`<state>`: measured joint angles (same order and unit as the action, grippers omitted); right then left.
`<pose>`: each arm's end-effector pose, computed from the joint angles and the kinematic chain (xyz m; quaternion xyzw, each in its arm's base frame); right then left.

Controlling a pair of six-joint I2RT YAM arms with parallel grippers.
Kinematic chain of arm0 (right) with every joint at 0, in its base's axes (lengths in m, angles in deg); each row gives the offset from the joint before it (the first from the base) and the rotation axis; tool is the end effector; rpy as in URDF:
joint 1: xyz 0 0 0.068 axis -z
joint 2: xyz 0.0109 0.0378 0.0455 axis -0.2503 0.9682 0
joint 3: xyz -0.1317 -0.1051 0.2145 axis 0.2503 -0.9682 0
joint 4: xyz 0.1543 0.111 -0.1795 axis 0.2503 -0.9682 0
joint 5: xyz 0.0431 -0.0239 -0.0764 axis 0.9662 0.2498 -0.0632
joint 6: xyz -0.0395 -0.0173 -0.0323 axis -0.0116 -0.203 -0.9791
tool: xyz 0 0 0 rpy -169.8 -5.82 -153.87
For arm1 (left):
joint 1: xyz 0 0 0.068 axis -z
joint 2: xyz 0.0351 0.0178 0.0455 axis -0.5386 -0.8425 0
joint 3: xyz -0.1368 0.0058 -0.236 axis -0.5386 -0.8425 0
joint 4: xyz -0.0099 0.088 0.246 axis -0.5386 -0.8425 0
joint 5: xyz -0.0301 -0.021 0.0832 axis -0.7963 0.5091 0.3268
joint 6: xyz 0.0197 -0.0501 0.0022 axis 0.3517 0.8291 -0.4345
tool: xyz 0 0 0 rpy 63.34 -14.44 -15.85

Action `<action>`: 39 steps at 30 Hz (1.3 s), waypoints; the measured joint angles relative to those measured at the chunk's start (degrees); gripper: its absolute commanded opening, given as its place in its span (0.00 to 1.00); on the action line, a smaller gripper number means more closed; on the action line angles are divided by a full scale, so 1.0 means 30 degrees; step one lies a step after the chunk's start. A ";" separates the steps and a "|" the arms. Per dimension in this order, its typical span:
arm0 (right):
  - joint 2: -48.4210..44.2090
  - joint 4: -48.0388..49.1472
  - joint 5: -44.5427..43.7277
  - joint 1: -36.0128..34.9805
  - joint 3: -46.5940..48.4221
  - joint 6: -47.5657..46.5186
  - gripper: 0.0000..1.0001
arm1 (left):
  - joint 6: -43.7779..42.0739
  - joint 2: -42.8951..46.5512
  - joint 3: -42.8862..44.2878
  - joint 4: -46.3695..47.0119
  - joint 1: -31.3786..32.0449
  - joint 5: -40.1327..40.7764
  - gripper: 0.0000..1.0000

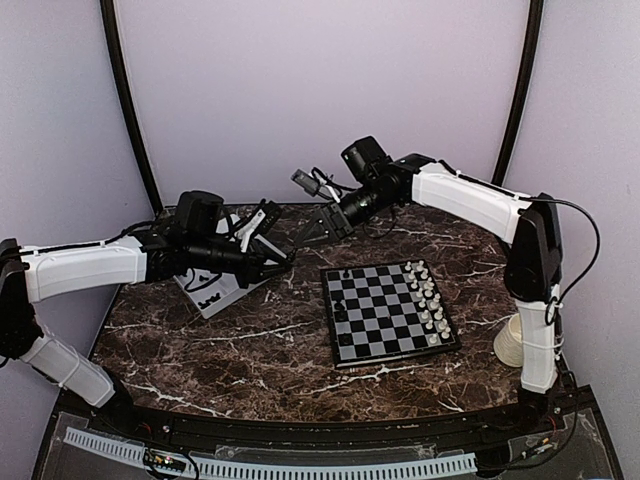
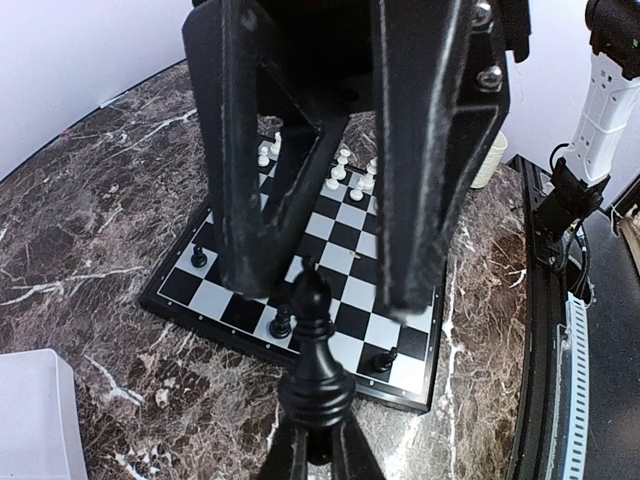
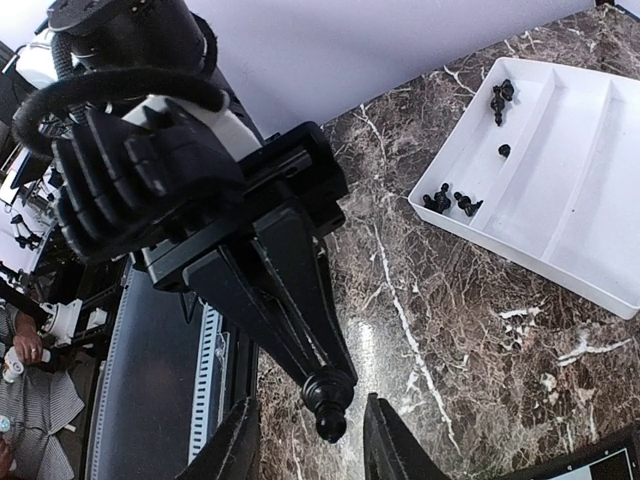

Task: Set up the chess pieces on the board

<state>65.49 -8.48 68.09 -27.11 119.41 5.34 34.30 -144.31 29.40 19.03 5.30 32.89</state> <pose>0.3265 0.3298 0.3104 -0.4898 0.6808 0.5192 0.1647 0.2418 -0.2106 0.2769 0.4142 0.7152 -0.3620 0.4310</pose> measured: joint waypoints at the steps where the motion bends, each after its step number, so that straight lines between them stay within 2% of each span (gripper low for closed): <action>1: 0.0124 0.0029 -0.0051 -0.0007 0.0000 0.0029 0.36 | 0.0000 0.0000 0.0000 -0.0007 0.0000 0.0000 0.00; 3: 0.0357 0.0044 -0.0073 -0.0007 0.0000 0.0095 0.35 | 0.0000 0.0000 0.0000 -0.0051 0.0000 0.0000 0.00; 7: 0.0670 0.0044 -0.0131 -0.0007 0.0000 0.0255 0.24 | 0.0000 0.0000 0.0000 -0.0131 0.0000 0.0000 0.00; 14: 0.0699 0.0153 -0.0117 -0.0007 0.0007 0.0160 0.00 | 0.0000 0.0000 0.0000 -0.0175 0.0000 0.0000 0.00; 21: 0.0692 -0.0335 -0.0299 -0.0015 0.0226 -0.0772 0.00 | -0.0007 0.0000 0.0029 -0.0255 0.0007 0.0525 0.00; 26: -0.0197 -0.1144 -0.2455 -0.0007 -0.0313 -0.2732 0.00 | -0.0146 0.0000 0.0029 -0.0386 0.0000 0.1413 0.00; 33: -0.5122 -0.1122 -0.7861 -0.0270 -0.6761 -0.6207 0.00 | -0.0189 0.0117 0.0029 -0.0401 -0.0007 0.3155 0.00; 39: -0.5974 -0.0648 -1.1060 -0.1596 -1.1162 -0.7934 0.00 | -0.0044 0.0124 0.0036 -0.0699 -0.0277 0.4109 0.00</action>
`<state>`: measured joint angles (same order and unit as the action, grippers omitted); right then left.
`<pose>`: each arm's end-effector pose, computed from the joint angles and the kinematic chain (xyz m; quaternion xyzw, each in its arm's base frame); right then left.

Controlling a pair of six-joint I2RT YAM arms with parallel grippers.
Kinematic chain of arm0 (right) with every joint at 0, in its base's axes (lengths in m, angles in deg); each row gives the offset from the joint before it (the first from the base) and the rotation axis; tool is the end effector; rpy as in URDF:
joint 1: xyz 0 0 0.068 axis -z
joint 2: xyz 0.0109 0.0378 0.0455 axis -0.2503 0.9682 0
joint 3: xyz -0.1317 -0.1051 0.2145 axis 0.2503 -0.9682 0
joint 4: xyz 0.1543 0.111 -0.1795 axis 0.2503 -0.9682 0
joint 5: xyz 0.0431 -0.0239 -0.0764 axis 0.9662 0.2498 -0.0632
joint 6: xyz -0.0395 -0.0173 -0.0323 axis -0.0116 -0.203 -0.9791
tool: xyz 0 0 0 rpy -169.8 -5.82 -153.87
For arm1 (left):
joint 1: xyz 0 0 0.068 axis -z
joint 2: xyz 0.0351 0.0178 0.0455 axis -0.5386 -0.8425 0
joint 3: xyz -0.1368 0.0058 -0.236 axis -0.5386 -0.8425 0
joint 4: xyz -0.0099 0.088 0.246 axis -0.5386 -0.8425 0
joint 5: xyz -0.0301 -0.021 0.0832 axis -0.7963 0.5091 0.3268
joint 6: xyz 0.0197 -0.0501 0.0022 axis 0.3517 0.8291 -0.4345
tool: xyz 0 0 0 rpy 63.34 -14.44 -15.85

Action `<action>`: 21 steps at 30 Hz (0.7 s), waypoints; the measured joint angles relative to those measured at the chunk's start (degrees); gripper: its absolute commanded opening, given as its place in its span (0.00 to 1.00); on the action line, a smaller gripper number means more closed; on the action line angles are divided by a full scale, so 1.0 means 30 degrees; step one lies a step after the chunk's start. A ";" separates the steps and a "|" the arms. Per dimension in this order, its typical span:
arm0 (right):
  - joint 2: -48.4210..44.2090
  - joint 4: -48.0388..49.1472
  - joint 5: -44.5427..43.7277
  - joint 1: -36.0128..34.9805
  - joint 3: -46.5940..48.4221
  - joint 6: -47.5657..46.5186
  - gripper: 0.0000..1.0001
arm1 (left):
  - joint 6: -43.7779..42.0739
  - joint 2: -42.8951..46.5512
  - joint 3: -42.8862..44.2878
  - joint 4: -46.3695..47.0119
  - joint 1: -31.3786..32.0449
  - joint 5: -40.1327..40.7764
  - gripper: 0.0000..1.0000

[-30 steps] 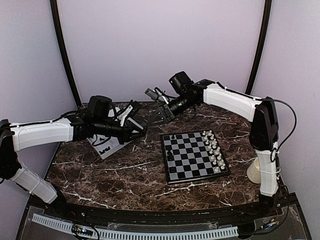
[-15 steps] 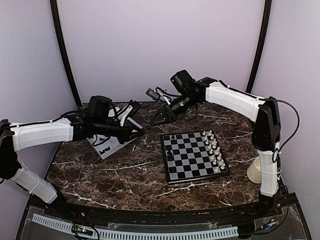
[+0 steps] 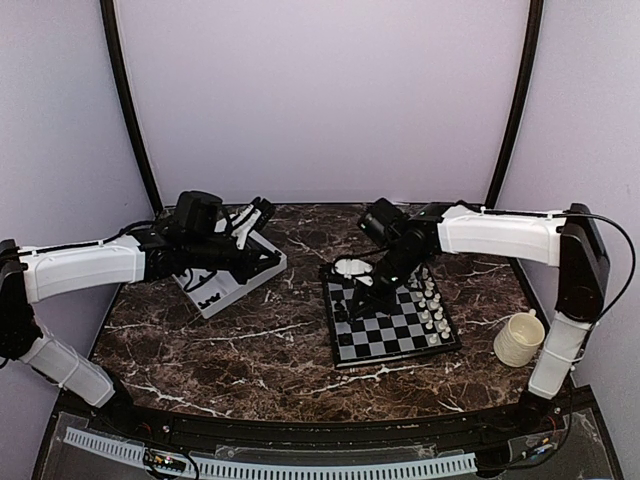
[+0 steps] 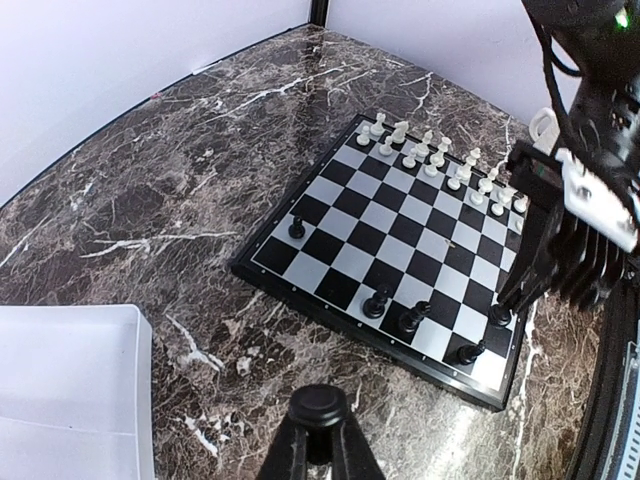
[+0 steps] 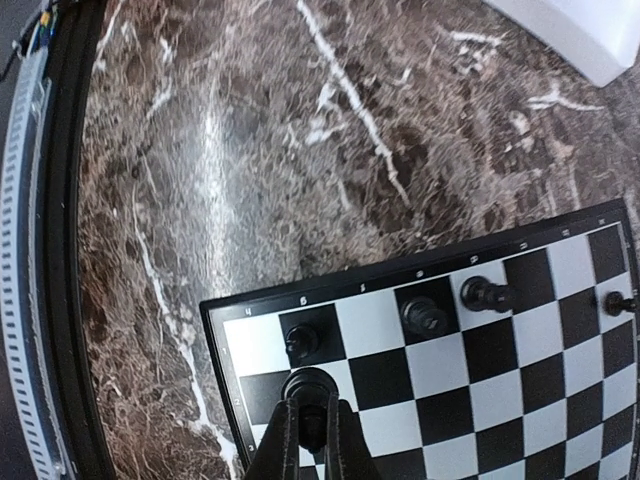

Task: Set up the chess pieces on the board

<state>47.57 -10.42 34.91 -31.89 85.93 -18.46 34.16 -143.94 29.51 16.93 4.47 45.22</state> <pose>0.2440 0.2769 0.2439 -0.6272 0.7236 0.2281 0.1758 0.2492 -0.2016 0.2747 0.3640 0.7622 -0.2745 0.4596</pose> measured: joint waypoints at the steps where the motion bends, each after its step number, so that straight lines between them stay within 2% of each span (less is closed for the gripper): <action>1: 0.0146 -0.0007 -0.0481 -0.0277 -0.0415 -0.0233 0.00 | 0.0029 0.0000 0.0000 -0.0087 -0.0058 0.0044 0.00; 12: 0.2557 0.0976 -0.2178 -0.1253 0.0321 -0.0736 0.00 | 0.0204 -0.0058 0.0066 -0.0379 -0.0153 0.0138 0.00; 21: 0.3096 0.1027 -0.2601 -0.1275 0.0903 -0.0590 0.00 | 0.0211 -0.0051 0.0066 -0.0444 -0.0160 0.0168 0.00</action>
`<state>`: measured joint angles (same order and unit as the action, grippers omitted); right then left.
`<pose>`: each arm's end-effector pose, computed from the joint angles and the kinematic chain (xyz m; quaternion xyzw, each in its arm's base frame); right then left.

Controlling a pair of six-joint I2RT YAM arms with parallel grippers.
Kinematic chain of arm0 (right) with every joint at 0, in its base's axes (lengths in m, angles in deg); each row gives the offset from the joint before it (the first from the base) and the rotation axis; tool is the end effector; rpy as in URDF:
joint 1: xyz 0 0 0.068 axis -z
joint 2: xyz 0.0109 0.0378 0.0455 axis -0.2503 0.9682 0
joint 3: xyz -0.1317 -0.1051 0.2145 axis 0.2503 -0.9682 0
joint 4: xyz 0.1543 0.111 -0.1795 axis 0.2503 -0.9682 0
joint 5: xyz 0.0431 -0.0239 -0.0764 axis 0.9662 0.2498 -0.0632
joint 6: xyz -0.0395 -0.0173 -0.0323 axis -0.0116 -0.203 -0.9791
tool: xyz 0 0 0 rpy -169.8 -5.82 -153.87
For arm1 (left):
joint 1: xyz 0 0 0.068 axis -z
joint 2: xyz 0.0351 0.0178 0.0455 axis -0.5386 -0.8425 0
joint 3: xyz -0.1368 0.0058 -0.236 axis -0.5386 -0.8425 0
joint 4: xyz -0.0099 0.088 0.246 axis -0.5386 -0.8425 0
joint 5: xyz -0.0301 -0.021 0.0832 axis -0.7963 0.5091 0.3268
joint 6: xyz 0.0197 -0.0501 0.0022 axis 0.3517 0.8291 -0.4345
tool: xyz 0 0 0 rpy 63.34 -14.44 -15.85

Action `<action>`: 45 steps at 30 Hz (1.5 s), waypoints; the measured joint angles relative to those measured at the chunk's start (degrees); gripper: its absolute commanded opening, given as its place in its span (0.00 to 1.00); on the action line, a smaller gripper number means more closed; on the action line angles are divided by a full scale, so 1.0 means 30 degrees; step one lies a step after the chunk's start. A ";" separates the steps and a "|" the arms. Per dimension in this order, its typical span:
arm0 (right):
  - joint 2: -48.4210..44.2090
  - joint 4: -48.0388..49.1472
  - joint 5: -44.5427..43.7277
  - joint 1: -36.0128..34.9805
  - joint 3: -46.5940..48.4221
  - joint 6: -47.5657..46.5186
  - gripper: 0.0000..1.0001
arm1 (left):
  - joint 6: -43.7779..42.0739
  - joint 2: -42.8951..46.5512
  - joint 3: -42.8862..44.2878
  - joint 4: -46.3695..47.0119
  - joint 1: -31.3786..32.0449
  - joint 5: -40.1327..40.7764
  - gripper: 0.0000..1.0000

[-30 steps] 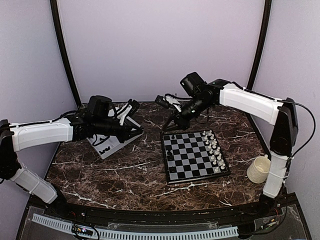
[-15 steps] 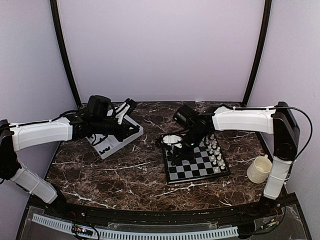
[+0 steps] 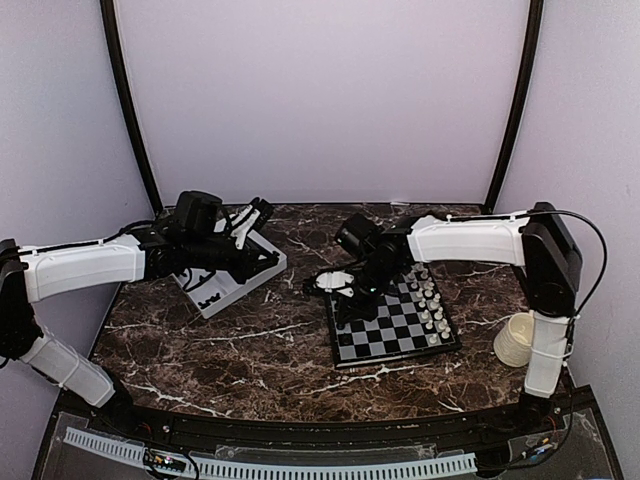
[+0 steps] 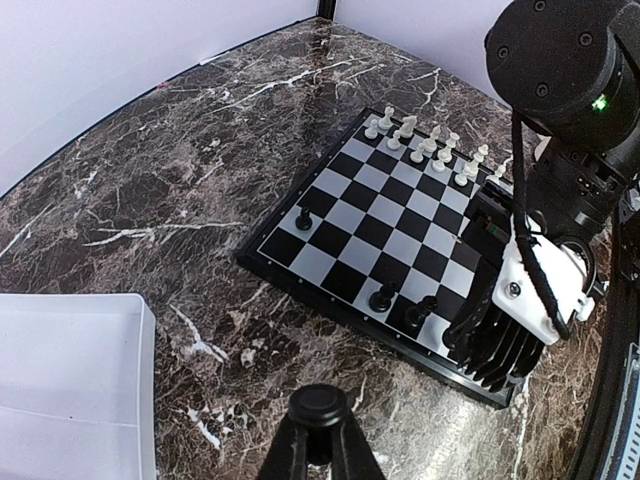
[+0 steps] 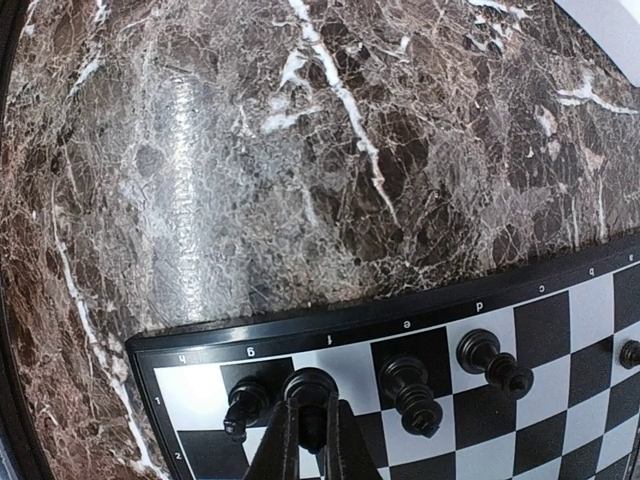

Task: Set up the chess pieces on the board

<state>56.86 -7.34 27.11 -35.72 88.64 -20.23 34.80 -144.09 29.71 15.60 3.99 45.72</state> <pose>0.2479 0.3130 0.1992 -0.6595 0.7173 0.1630 0.1551 0.2508 -0.1991 0.2728 0.3552 0.7729 -0.2698 0.4513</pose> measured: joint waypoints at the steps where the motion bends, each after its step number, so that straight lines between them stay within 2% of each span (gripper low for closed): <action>1: 0.0044 0.0000 -0.0051 0.0000 0.0036 0.0007 0.00 | 0.0000 0.0000 0.0000 -0.0007 0.0000 0.0000 0.00; 18: 0.0852 0.0029 -0.0801 -0.0007 0.0175 0.0342 0.04 | 0.0007 0.0000 0.0000 -0.0168 0.0000 0.0000 0.00; 23: 0.0860 0.0022 -0.0933 -0.0015 0.0189 0.0386 0.13 | 0.0007 0.0000 0.0000 -0.0197 0.0000 0.0000 0.00; 33: 0.0852 -0.0284 -0.1064 -0.0015 0.0466 0.0510 0.21 | 0.0007 -0.0007 0.0000 -0.0204 0.0000 -0.0015 0.00; 38: 0.0670 -0.1173 -0.0984 -0.0022 0.1610 0.0262 0.29 | 0.0066 -0.0102 0.0000 -0.0204 0.0000 -0.0219 0.00; 45: -0.0656 -0.2623 -0.0896 -0.0022 0.3978 -0.0816 0.33 | 0.0182 -0.0903 0.0386 -0.0357 0.0000 -0.1202 0.00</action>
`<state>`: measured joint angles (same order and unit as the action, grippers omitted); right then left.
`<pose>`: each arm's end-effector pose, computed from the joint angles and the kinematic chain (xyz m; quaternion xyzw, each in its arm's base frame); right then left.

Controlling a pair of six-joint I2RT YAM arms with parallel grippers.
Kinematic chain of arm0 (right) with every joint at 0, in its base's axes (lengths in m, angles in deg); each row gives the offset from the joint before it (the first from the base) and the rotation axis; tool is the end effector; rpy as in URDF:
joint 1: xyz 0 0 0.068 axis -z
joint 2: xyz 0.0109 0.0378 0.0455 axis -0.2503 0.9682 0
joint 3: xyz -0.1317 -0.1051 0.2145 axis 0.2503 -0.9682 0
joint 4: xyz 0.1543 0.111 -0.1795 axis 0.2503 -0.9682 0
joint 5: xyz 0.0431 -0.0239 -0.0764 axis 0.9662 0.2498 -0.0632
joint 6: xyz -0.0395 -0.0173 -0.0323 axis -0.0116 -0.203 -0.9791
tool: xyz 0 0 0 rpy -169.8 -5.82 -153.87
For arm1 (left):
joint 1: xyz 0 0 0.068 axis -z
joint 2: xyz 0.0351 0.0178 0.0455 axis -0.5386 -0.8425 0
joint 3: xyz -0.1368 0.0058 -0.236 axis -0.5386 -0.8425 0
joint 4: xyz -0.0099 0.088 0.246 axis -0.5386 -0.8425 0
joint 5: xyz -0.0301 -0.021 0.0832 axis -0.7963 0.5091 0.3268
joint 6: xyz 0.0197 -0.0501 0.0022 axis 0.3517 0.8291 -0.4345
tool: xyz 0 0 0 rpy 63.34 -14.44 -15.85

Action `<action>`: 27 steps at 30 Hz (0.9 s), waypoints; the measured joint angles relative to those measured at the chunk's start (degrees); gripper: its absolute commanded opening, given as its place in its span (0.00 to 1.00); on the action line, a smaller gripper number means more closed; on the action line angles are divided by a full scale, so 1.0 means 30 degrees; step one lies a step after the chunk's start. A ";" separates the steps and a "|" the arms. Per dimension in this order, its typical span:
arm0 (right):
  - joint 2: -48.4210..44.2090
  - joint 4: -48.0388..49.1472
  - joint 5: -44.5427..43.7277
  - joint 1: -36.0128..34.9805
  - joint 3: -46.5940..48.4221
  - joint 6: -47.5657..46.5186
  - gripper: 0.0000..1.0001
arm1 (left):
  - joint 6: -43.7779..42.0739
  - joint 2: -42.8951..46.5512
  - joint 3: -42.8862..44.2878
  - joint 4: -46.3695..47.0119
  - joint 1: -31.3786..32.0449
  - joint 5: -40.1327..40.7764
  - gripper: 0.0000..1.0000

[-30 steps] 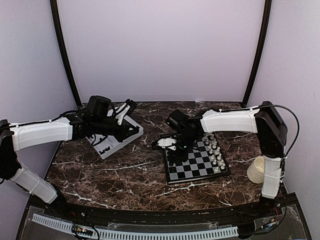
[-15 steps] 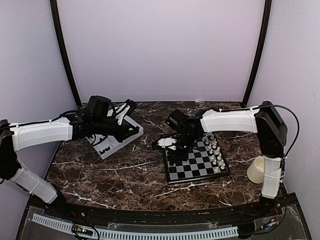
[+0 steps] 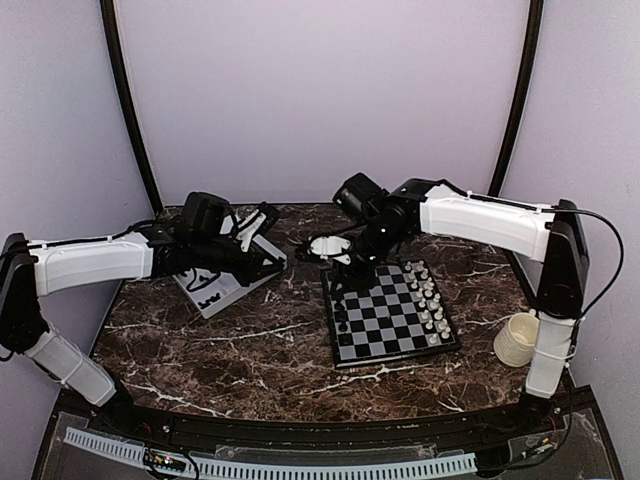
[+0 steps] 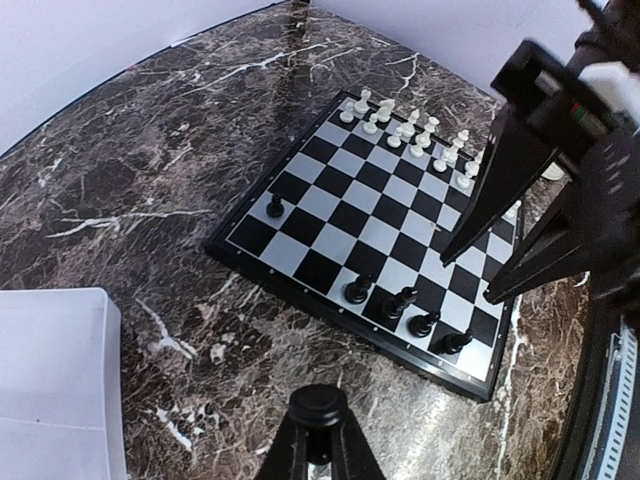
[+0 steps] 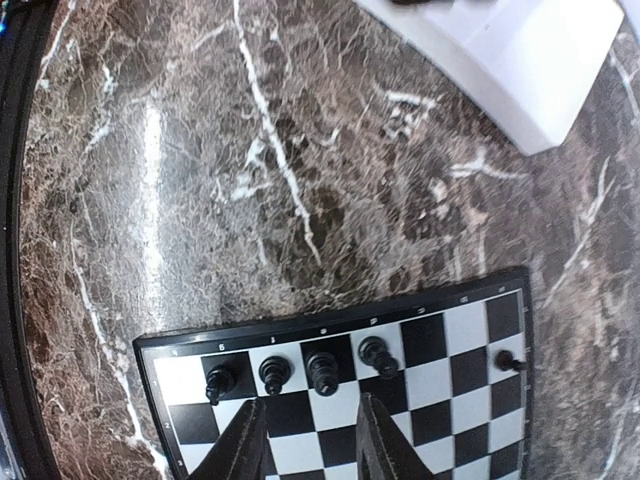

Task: Set up the chess pieces on the board

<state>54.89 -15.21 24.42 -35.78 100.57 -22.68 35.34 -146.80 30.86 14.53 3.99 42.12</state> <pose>0.2547 0.3193 0.2671 -0.6710 0.6957 0.1429 0.2129 0.2559 -0.2054 0.2639 0.3657 0.7771 -0.2927 0.4204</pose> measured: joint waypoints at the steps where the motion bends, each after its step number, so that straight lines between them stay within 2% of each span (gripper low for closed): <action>1: -0.0153 -0.0131 0.0000 -0.0007 0.0459 -0.0262 0.33 | 0.0051 -0.0153 0.0138 0.0000 0.0000 -0.0248 0.00; 6: -0.0546 -0.0306 -0.0678 -0.0321 0.2164 -0.1741 0.35 | 0.0765 -0.1472 0.0918 -0.0015 -0.0029 -0.3723 0.00; 14: -0.0299 -0.0678 -0.2521 -0.2004 0.2710 -0.3730 0.42 | 0.2135 -0.4830 0.2441 -0.1093 -0.0029 -0.9333 0.01; 27: 0.0525 -0.1144 -0.3993 -0.3257 0.2783 -0.5333 0.41 | 0.3483 -0.5588 0.2732 -0.1501 -0.0029 -1.2750 0.03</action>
<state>56.47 -18.64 12.44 -45.55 108.92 -38.68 45.79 -163.56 39.06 10.03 3.90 3.87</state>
